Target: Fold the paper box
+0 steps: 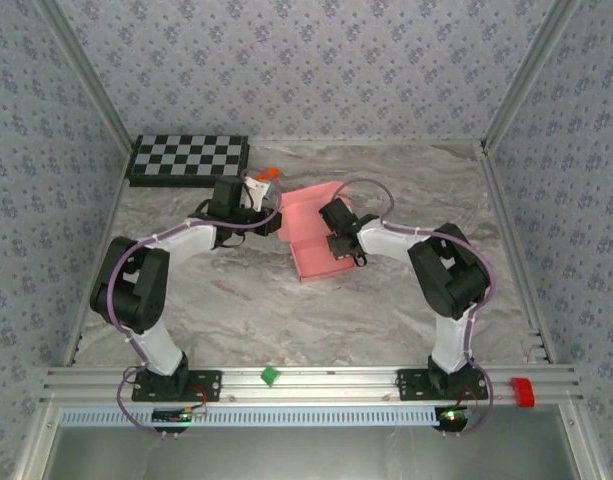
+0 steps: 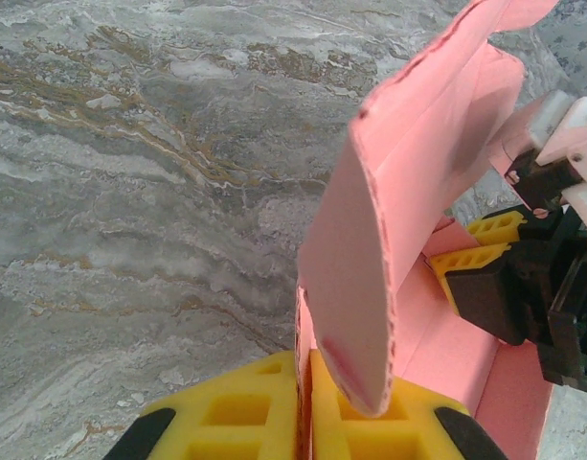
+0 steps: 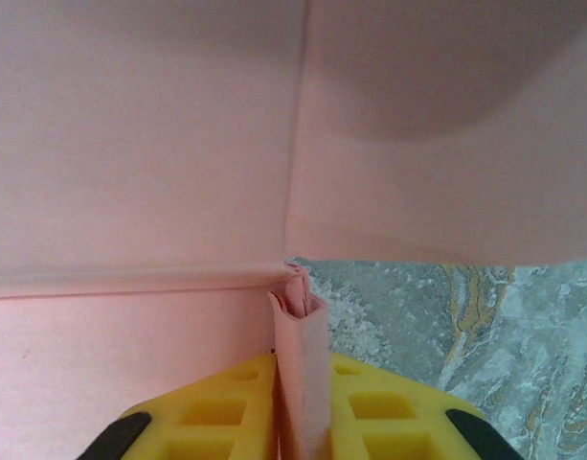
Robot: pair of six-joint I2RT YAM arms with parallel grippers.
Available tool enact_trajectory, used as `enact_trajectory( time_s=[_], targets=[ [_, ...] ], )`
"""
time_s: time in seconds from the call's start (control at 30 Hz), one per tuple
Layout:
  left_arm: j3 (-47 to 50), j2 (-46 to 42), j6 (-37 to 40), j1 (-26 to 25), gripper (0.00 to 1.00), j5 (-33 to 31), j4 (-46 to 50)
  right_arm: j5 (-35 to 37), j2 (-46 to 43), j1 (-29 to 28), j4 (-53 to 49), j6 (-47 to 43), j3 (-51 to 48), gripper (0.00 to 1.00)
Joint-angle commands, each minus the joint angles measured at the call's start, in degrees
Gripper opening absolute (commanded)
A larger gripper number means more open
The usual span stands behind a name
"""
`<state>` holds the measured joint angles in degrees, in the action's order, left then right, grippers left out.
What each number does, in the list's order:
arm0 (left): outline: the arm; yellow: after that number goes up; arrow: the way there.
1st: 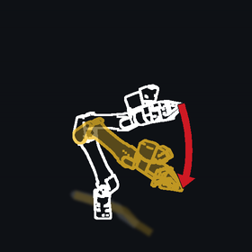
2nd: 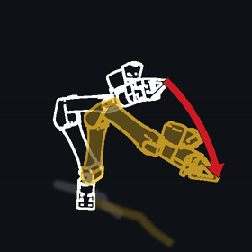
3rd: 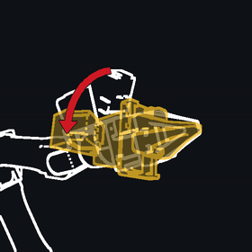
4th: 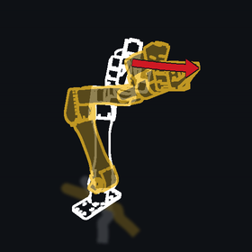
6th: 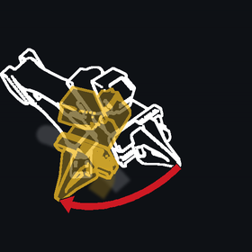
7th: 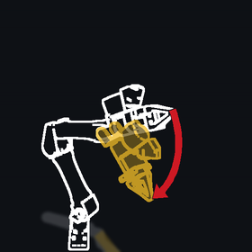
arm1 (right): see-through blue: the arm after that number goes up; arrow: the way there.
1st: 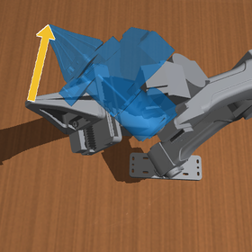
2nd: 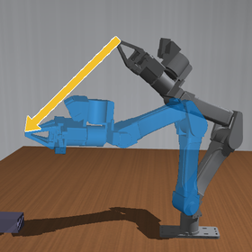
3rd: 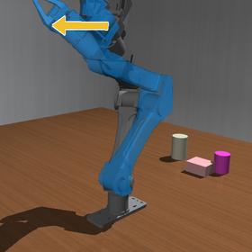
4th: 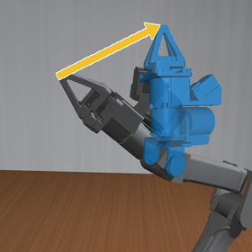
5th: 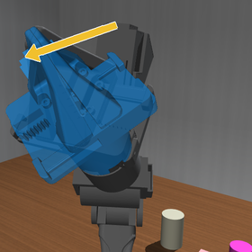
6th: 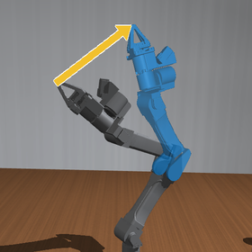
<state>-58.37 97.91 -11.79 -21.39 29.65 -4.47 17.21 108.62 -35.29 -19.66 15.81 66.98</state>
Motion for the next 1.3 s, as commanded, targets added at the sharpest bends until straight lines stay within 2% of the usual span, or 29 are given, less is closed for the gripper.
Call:
enact_trajectory(
  time_s=[0.0,0.33,0.83,1.27],
  targets=[
    [-1.7,-1.3,1.0,0.3,0.1,0.8,0.3,4.8,2.0,-0.2,-5.9,0.3,0.9,0.15],
    [-2.2,-1.0,0.9,0.3,0.1,1.0,0.4,9.5,4.4,-2.1,-10.1,0.6,4.6,0.13],
    [-2.6,-0.8,1.0,0.3,0.1,1.4,0.5,9.4,5.1,-2.1,-11.0,0.9,5.0,0.11],
    [-2.5,-0.3,1.7,-0.1,0.1,2.7,-0.5,5.8,0.6,-2.1,-9.0,3.4,4.3,0.22]
  ],
)
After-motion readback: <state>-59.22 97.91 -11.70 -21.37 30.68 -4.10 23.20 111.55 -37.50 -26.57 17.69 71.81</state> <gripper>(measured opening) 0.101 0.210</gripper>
